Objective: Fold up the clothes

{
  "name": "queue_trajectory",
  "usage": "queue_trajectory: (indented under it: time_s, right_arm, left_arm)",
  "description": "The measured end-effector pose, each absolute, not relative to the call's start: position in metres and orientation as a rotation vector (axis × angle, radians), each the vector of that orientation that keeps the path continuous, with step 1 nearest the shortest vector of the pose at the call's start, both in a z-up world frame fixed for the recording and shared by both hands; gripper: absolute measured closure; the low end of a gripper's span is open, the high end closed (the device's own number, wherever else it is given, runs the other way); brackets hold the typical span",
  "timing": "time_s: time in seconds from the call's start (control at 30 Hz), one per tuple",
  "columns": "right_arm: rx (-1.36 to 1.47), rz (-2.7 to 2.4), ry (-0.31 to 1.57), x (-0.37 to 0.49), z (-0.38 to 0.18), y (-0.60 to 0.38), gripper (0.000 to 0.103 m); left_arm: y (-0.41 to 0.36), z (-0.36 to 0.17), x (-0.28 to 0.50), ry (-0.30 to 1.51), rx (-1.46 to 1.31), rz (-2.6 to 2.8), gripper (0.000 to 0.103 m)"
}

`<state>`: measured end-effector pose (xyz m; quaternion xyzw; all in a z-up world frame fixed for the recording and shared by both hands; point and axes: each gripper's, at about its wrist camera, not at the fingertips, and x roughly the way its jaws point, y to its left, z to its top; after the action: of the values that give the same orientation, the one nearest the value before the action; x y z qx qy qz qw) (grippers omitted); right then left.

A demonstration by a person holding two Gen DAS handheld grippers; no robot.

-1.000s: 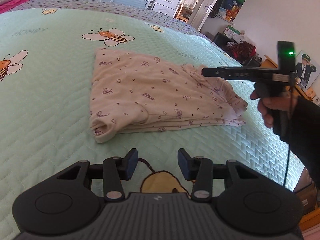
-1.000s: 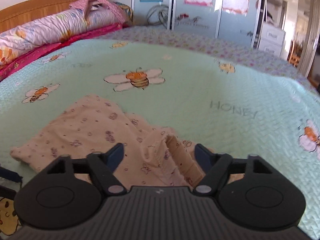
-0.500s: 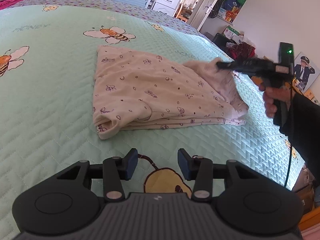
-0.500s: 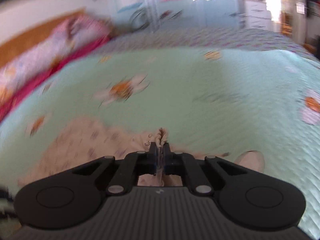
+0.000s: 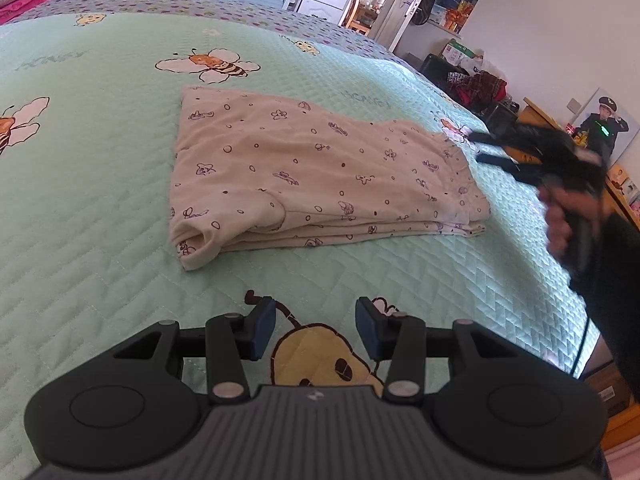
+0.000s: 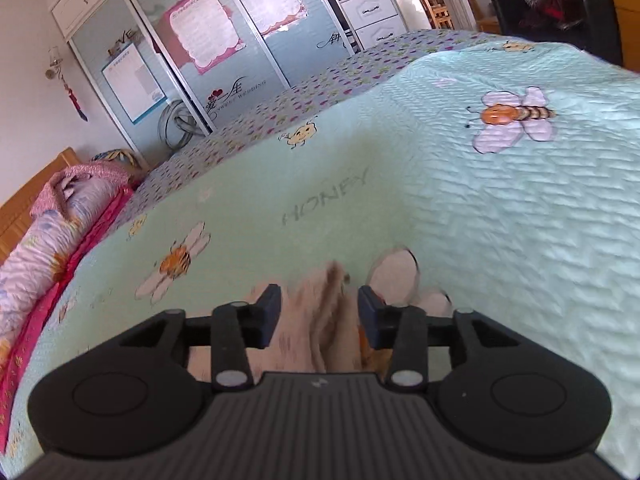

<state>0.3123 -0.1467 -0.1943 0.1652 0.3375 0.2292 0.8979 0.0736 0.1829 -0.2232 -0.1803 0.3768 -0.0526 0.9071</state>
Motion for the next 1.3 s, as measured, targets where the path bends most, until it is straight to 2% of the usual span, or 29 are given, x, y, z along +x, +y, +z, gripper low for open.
queue_trajectory:
  time_s: [0.2, 0.3, 0.4, 0.5, 0.57, 0.63, 0.7, 0.83, 1.0, 1.07, 1.2, 1.27, 1.3]
  right_arm:
    - [0.298, 0.476, 0.783, 0.266, -0.219, -0.139, 0.057]
    - [0.278, 0.444, 0.814, 0.262, -0.232, -0.137, 0.074]
    - [0.362, 0.445, 0.828, 0.260, -0.238, -0.152, 0.076]
    - [0.355, 0.441, 0.813, 0.254, -0.230, -0.151, 0.072]
    - [0.337, 0.443, 0.731, 0.247, -0.209, -0.143, 0.066]
    - [0.293, 0.446, 0.631, 0.244, -0.187, -0.129, 0.047]
    - [0.267, 0.489, 0.578, 0.247, -0.172, -0.108, 0.041]
    - [0.280, 0.628, 0.639, 0.266, -0.173, -0.061, 0.039]
    - [0.075, 0.576, 0.796, 0.252, -0.230, -0.045, 0.040]
    - [0.067, 0.578, 0.753, 0.233, -0.231, -0.055, 0.040]
    - [0.048, 0.607, 0.637, 0.228, -0.196, -0.038, 0.038]
    - [0.038, 0.639, 0.588, 0.240, -0.180, -0.015, 0.032]
    - [0.024, 0.643, 0.574, 0.251, -0.175, -0.002, 0.026]
  left_arm:
    - [0.177, -0.214, 0.071, 0.764, -0.354, -0.113, 0.056]
    - [0.186, -0.206, 0.068, 0.745, -0.358, -0.080, 0.056]
    - [0.196, -0.205, 0.072, 0.734, -0.367, -0.055, 0.056]
    - [0.203, -0.210, 0.083, 0.733, -0.376, -0.040, 0.056]
    - [0.209, -0.213, 0.089, 0.732, -0.382, -0.030, 0.056]
    - [0.214, -0.216, 0.096, 0.730, -0.388, -0.021, 0.052]
    - [0.219, -0.220, 0.103, 0.729, -0.394, -0.011, 0.051]
    - [0.226, -0.230, 0.108, 0.717, -0.399, 0.005, 0.053]
    - [0.221, -0.227, 0.071, 0.684, -0.331, -0.024, 0.052]
    - [0.224, -0.222, 0.068, 0.679, -0.336, -0.026, 0.052]
    - [0.219, -0.205, 0.078, 0.625, -0.325, -0.056, 0.051]
    - [0.211, -0.206, 0.089, 0.636, -0.291, -0.068, 0.046]
    - [0.208, -0.210, 0.096, 0.656, -0.277, -0.071, 0.046]
